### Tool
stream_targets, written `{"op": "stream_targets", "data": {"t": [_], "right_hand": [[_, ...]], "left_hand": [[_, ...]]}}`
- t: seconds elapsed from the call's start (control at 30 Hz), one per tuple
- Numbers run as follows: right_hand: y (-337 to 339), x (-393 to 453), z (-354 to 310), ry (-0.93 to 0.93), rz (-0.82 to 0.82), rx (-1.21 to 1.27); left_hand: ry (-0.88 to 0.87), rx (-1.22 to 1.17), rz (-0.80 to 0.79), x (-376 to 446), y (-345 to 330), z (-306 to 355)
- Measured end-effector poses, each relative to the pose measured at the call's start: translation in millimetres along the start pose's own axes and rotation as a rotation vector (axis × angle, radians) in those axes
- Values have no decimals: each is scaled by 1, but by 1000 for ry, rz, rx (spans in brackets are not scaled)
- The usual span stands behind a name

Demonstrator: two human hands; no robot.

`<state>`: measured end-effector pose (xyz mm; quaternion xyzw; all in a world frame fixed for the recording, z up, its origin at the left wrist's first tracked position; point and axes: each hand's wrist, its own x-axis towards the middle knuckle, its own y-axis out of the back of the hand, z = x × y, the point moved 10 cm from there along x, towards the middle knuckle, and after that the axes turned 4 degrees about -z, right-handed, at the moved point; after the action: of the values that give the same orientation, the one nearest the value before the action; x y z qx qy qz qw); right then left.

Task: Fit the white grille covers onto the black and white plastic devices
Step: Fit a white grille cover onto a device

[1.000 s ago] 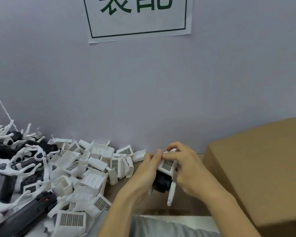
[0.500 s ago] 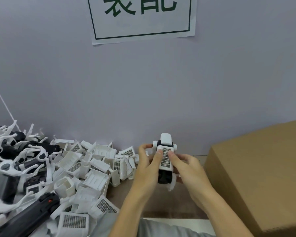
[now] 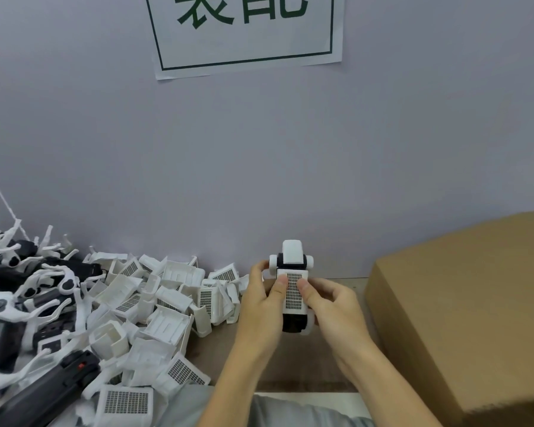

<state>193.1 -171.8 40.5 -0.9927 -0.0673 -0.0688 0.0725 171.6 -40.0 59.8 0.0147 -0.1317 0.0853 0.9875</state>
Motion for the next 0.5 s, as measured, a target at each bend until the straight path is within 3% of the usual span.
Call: {"op": "stream_targets", "data": {"t": [0.17,0.5], "right_hand": [[-4,0,-6,23,-61,115],[2,0,-6,54,55,-28]], "left_hand": [[-34,-154,-45,-3,-6,4],[-145,99,79,-3,0,14]]}}
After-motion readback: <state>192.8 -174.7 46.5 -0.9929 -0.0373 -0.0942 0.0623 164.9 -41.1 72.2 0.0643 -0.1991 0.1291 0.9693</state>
